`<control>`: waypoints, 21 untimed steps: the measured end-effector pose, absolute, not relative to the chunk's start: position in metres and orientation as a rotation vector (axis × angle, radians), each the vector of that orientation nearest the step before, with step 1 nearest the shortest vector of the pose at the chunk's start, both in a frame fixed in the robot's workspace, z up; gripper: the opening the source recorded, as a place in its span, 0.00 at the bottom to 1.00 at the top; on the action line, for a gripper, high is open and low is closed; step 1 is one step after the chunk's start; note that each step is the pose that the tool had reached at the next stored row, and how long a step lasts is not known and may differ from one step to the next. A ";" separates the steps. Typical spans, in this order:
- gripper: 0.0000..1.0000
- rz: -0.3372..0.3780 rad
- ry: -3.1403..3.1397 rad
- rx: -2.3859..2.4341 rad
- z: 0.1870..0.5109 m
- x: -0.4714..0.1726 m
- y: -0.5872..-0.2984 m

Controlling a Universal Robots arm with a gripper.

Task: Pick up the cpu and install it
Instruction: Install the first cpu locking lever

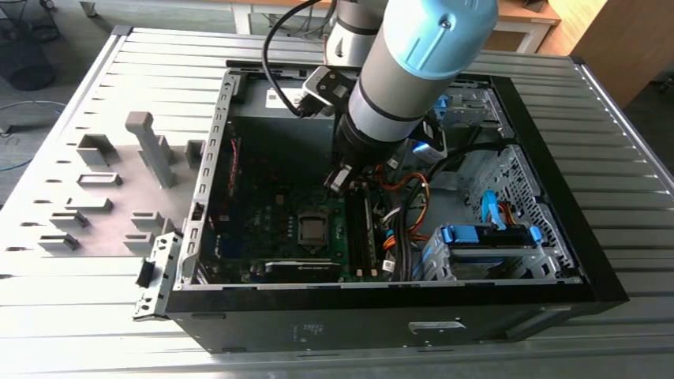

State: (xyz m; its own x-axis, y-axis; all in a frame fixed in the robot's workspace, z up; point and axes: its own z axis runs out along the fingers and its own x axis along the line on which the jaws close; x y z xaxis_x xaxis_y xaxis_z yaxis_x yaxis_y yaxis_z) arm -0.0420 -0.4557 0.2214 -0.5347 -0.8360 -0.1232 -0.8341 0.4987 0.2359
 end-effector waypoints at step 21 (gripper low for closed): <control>0.11 -0.423 -2.699 1.534 0.221 -0.044 -0.474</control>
